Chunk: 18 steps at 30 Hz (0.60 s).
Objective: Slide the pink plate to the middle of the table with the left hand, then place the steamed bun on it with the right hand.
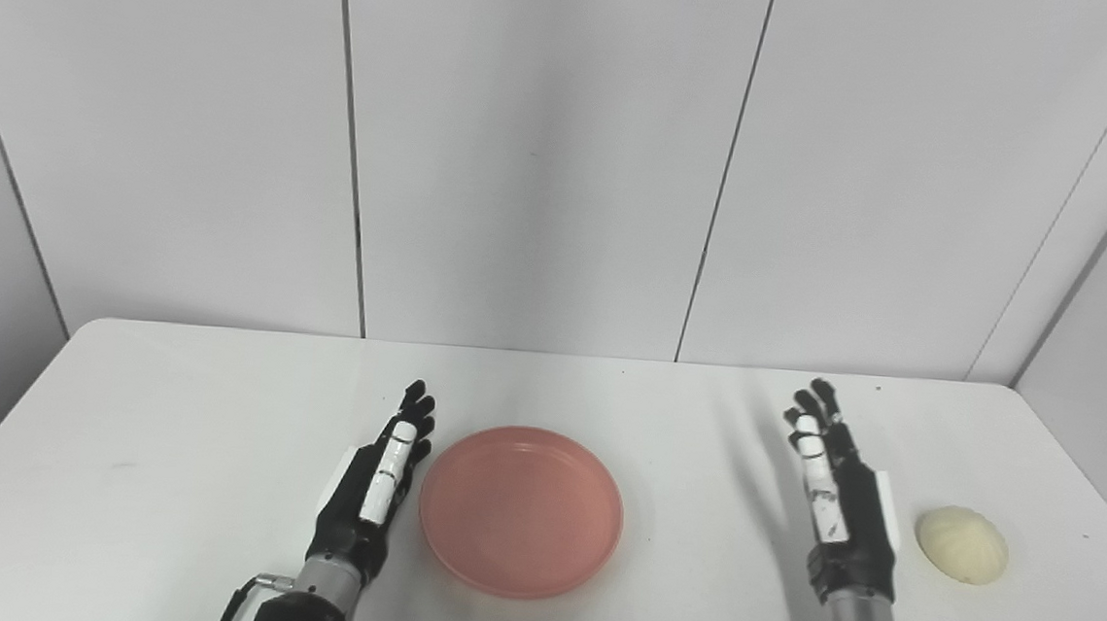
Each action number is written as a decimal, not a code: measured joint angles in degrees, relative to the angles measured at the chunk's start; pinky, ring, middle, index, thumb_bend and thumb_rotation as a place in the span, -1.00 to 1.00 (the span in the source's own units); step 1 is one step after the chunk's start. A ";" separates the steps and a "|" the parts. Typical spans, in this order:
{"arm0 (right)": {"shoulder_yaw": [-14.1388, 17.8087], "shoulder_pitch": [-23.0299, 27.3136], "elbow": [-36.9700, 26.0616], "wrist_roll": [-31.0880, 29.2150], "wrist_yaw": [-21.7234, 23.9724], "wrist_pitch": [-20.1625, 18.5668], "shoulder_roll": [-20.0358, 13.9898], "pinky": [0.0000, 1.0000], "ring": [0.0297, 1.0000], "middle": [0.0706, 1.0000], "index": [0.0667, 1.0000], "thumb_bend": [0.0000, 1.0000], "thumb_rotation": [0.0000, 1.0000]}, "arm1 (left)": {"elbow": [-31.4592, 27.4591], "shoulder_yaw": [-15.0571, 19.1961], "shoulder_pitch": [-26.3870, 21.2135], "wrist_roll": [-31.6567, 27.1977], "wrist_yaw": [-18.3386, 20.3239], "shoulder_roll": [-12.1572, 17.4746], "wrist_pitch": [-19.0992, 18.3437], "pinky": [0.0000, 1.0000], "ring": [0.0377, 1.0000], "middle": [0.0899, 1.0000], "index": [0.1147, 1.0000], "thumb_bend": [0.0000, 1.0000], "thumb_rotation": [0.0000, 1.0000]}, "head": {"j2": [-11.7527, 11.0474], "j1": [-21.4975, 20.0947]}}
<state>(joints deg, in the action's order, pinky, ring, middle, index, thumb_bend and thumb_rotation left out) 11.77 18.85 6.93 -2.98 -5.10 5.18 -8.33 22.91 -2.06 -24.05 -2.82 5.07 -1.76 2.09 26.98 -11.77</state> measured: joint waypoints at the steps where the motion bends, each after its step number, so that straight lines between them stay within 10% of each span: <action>1: 0.50 0.29 -0.02 0.21 -0.42 0.00 -0.53 0.86 0.84 0.86 0.87 0.26 0.30 | -0.08 0.01 0.07 -0.16 0.26 0.10 0.00 1.00 0.98 1.00 0.97 0.17 1.00 | 0.00 -0.36; 13: 1.56 1.96 -4.99 12.14 -7.44 -5.75 -3.75 0.62 0.68 0.72 0.75 0.15 -0.47 | -0.15 2.01 0.42 -4.91 4.67 2.01 0.04 1.00 1.00 1.00 1.00 0.20 1.00 | 0.79 -12.84; 18: -0.34 2.24 -6.46 19.95 -8.18 -13.28 -5.15 0.49 0.62 0.66 0.70 0.26 -0.38 | 0.39 3.35 0.19 -6.45 6.14 3.46 0.13 1.00 1.00 1.00 1.00 0.18 1.00 | 0.44 -16.70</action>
<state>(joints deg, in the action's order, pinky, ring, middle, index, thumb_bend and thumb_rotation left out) 11.44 21.09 0.47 16.97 -13.29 -8.10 -13.48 23.31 1.30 -23.86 -9.27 11.21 1.70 2.22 27.42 -28.47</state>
